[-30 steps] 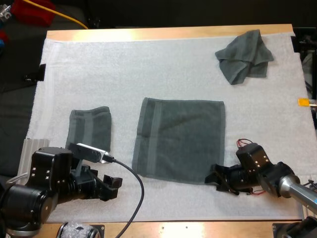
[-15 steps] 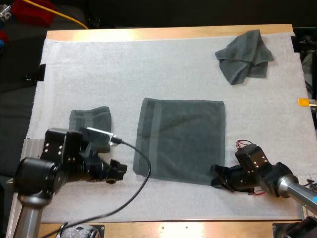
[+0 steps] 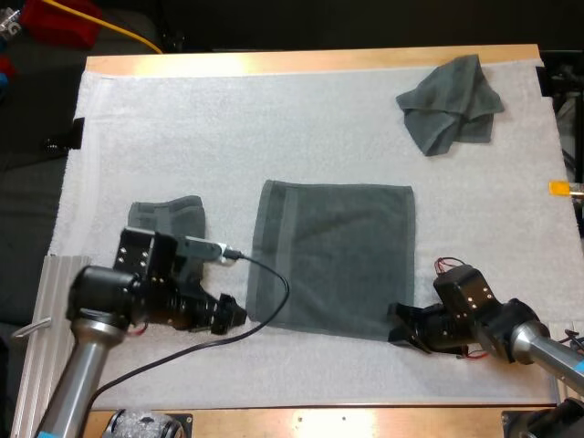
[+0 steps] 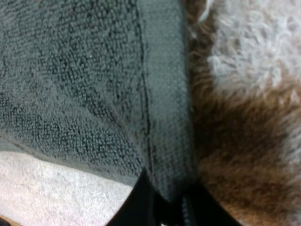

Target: Pick towel from pile, fold and stack

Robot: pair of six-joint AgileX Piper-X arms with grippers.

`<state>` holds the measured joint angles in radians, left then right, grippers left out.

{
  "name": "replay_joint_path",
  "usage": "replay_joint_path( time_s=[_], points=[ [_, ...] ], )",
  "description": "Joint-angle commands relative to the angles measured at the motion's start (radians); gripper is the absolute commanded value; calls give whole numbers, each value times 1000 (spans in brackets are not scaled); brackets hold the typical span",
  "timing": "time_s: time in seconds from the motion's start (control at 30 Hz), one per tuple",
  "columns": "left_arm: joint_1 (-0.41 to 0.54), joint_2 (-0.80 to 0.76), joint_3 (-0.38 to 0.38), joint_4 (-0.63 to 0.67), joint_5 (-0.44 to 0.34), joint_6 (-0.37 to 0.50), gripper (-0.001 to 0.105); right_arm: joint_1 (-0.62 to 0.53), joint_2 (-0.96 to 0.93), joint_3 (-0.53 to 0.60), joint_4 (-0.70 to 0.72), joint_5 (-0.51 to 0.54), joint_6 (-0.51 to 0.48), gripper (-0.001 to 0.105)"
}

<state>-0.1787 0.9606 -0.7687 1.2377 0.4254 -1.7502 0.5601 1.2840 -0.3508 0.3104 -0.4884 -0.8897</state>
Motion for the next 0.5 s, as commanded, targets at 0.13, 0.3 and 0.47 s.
replay_joint_path(
  time_s=[0.13, 0.3, 0.47],
  points=[
    [0, 0, 104, -138, 24, -17, 69, 3, 17, 11, 8, 29, -13, 0],
    [0, 7, 186, -283, 104, -44, 69, 3, 17, 11, 8, 21, -13, 0],
    [0, 76, 206, -331, 107, -55, 69, 3, 17, 11, 8, 15, -13, 0]
  ],
)
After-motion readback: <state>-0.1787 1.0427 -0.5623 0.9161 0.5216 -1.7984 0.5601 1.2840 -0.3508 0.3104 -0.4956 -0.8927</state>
